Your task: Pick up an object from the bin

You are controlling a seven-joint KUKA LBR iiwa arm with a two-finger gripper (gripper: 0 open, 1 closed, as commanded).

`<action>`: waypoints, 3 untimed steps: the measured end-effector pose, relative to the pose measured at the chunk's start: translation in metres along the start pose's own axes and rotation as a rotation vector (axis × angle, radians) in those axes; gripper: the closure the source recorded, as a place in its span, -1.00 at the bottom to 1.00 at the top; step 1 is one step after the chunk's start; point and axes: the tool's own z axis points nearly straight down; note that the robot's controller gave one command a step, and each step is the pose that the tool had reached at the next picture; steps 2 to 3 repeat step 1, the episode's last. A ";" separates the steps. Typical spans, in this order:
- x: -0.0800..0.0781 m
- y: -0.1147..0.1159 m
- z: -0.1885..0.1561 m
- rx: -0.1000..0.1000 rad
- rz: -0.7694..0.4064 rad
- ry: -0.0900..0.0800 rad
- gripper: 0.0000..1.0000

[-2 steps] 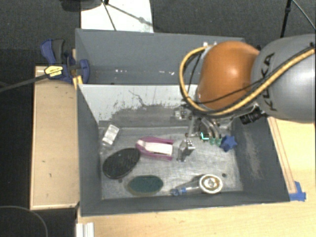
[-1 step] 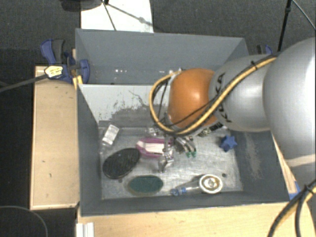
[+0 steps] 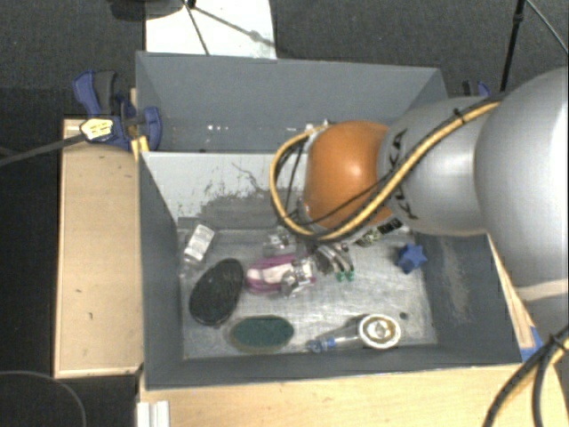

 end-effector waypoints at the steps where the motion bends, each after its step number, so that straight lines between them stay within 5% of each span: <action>1: 0.018 -0.011 -0.117 0.002 -0.190 -0.005 1.00; 3: 0.018 -0.011 -0.117 0.002 -0.190 -0.005 1.00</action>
Offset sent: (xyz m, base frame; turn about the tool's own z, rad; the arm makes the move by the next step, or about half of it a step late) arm -0.0172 -0.0149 0.1127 -0.1909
